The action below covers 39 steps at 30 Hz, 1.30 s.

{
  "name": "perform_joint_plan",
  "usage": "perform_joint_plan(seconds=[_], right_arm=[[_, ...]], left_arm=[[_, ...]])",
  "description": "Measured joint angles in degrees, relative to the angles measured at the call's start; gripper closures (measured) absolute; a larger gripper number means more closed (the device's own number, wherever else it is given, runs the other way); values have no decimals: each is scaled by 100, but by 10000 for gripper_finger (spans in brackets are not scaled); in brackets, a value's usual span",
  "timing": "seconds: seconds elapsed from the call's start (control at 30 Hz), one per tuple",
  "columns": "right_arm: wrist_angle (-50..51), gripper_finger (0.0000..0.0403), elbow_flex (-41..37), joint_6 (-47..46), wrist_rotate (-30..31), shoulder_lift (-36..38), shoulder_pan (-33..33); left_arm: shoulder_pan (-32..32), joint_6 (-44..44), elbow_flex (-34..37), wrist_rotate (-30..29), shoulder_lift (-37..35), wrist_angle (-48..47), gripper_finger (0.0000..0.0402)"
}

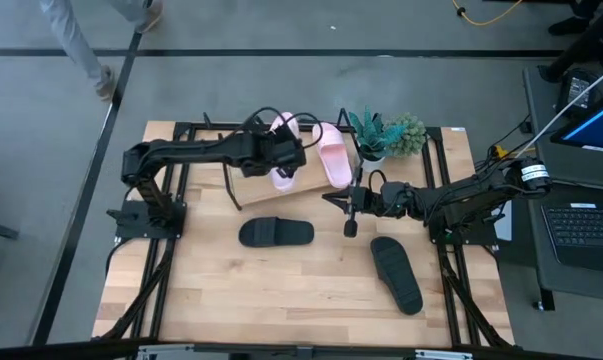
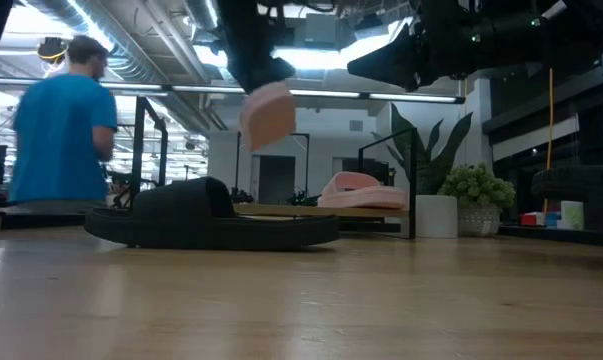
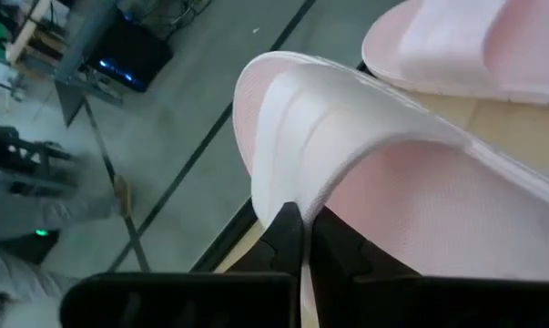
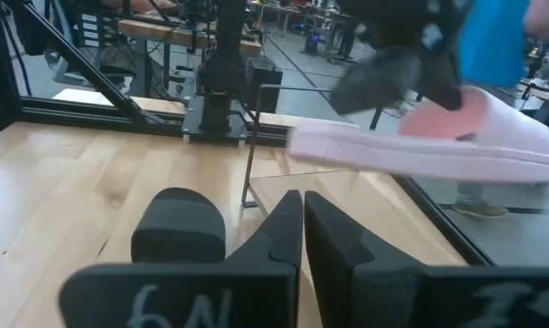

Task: Pick and place slides into the shelf
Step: Put the pink slide on the shelf

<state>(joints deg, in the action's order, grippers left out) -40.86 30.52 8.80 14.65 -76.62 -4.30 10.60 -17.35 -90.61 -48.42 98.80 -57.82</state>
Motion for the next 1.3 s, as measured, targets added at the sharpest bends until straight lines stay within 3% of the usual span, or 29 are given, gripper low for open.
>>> perform_joint_plan(seconds=[0.17, 0.67, 0.83, 1.3], right_arm=[[0, 384, 0, 0, 288, 0, 1], [0, 384, 0, 26, 284, 0, 1], [4, 384, 0, 33, 284, 0, 1], [4, 384, 0, 46, 276, 0, 1]], left_arm=[[190, -172, 0, 14, 223, 294, 401], [339, -597, -1, 737, 1066, 1025, 401], [340, -648, -4, 735, 1251, 1092, 401], [338, -653, -4, 810, 1273, 1219, 401]])
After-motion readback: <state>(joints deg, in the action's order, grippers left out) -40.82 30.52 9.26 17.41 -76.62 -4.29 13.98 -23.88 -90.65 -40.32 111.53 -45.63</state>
